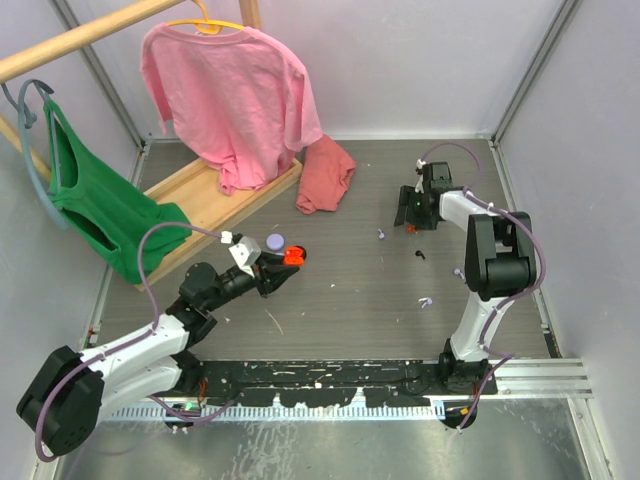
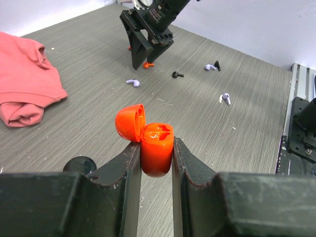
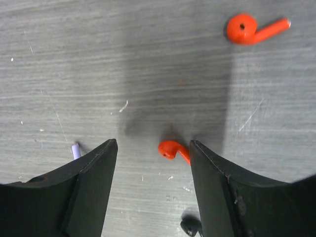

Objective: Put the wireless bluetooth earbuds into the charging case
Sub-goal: Pick up the earbud from the center of the board.

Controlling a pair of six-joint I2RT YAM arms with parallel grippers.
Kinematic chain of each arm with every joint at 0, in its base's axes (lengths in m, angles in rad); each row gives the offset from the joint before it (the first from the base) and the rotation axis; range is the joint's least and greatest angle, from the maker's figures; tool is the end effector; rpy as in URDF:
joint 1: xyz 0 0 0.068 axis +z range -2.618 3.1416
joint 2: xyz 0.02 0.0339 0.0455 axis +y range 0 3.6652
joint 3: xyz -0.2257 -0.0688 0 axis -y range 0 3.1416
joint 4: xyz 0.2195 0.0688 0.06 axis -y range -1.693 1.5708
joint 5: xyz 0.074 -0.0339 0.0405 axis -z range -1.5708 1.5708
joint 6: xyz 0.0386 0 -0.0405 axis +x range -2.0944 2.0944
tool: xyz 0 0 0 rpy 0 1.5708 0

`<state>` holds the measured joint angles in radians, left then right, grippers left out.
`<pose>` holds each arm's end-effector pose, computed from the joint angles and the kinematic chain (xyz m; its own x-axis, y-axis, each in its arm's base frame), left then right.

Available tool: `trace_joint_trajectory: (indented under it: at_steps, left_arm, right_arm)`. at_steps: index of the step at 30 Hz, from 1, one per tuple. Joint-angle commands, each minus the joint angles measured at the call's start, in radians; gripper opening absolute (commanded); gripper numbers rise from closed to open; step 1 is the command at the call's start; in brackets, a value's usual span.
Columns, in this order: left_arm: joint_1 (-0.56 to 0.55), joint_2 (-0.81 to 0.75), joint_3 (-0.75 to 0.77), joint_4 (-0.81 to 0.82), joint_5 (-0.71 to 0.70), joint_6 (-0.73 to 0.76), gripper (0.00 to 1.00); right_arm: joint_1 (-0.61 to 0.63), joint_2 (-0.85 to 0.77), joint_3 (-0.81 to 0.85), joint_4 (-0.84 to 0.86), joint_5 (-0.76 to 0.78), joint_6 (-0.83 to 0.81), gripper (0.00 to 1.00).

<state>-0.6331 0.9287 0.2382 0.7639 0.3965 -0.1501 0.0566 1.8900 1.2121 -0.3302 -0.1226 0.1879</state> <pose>0.1537 -0.1313 0.2087 -0.0696 -0.1200 -0.9903 0.8555 0.5035 -0.1211 0.3585 0.0250 0.1419 -0.8523 0.1374 -0.5048 0.0386 0.9788 0.2013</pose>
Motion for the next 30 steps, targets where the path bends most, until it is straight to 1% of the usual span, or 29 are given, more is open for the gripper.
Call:
trace_joint_trajectory:
  at_steps: [1,6,11,13,17,20,26,30]
  left_arm:
    - [-0.002,-0.015,0.002,0.026,0.013,0.023,0.00]
    - [-0.003,-0.011,0.007,0.017,0.018,0.024,0.00]
    - [-0.001,-0.010,0.011,0.010,0.032,0.026,0.00]
    - [-0.002,-0.012,0.012,0.003,0.033,0.028,0.00]
    - [-0.002,-0.014,0.015,-0.008,0.038,0.035,0.00]
    - [-0.003,-0.013,0.016,-0.012,0.044,0.036,0.00]
    - [-0.002,-0.017,0.016,-0.020,0.042,0.039,0.00]
    - [-0.002,-0.025,0.014,-0.014,0.038,0.035,0.03]
  right_arm:
    - [-0.003,-0.073,-0.039,-0.045,-0.035,0.015,0.65]
    - [0.002,-0.101,-0.057,-0.047,-0.047,0.014,0.62]
    - [0.008,-0.102,-0.029,-0.051,0.040,0.002,0.59]
    - [0.015,-0.092,-0.004,-0.066,0.084,-0.014,0.57]
    - [0.035,-0.054,0.066,-0.116,0.116,-0.038,0.50]
    - [0.045,-0.031,0.099,-0.142,0.141,-0.049,0.49]
    - [0.057,0.023,0.156,-0.202,0.164,-0.071,0.43]
    - [0.063,0.045,0.170,-0.222,0.159,-0.079,0.41]
